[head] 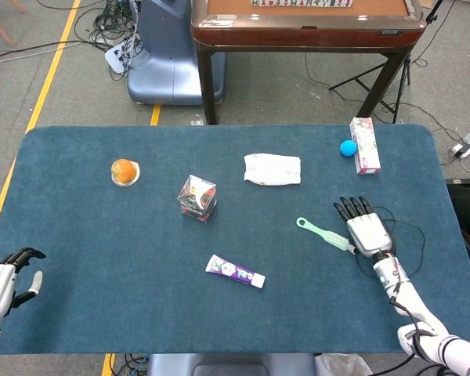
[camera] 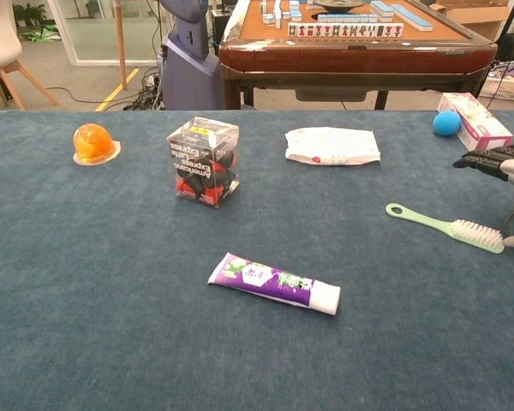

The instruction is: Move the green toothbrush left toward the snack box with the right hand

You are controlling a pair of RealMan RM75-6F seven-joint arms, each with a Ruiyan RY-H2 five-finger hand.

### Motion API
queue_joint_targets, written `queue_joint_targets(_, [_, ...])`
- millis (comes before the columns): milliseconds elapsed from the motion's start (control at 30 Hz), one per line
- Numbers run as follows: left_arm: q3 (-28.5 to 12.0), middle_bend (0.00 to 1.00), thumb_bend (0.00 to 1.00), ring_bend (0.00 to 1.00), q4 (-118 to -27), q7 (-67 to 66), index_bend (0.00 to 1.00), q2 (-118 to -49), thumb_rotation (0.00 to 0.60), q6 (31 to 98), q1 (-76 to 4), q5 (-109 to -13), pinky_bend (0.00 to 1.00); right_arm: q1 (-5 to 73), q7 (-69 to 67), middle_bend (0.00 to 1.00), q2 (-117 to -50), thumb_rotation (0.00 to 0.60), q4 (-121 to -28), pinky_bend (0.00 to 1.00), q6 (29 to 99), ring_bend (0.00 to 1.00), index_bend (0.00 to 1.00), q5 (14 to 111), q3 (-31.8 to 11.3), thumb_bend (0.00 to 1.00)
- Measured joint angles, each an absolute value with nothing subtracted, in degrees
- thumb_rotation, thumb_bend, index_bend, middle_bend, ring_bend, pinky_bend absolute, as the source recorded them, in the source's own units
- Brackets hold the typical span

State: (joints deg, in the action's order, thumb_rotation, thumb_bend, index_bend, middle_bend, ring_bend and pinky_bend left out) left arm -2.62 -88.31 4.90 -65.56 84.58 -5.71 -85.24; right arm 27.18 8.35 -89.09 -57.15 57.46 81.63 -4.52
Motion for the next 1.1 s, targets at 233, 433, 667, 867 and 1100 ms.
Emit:
queue_joint_targets(233, [-2.74, 0.35, 0.44, 0.41, -88.48, 5.21, 0.39, -65.34, 0.6, 84.91, -5.55, -85.25, 0.63, 28.17, 8.37, 0.0, -90.93, 0.6, -55.15, 0.0, 56.7, 0.0, 0.01, 81.21, -4.61, 0.0])
queue_joint_targets(433, [-2.78, 0.35, 0.44, 0.41, -88.43, 5.41, 0.39, -65.26, 0.6, 84.78, -5.55, -85.14, 0.63, 29.34, 8.07, 0.0, -92.58, 0.6, -53.49, 0.0, 56.2, 0.0, 0.01, 81.23, -4.79, 0.0])
queue_joint_targets(667, [-2.86, 0.35, 0.44, 0.41, -88.49, 5.65, 0.39, -65.08, 0.6, 84.92, -5.46, -85.1, 0.63, 31.12, 8.14, 0.0, -94.23, 0.6, -52.12, 0.0, 55.63, 0.0, 0.01, 81.49, -5.17, 0.0])
queue_joint_targets(867, [-2.93, 0.35, 0.44, 0.41, -88.43, 5.55, 0.39, -65.01, 0.6, 85.02, -5.39, -85.01, 0.63, 32.71, 8.44, 0.0, -95.65, 0.6, -50.86, 0.0, 54.85, 0.0, 0.01, 81.39, -5.71, 0.0])
queue_joint_targets(1100, [-3.23, 0.35, 0.44, 0.41, -88.52, 5.04, 0.39, -64.82, 0.6, 85.18, -5.19, -84.34, 0.63, 34.89, 8.67, 0.0, -97.54, 0.6, -49.26, 0.0, 53.91, 0.0, 0.01, 81.15, -6.54, 0.0])
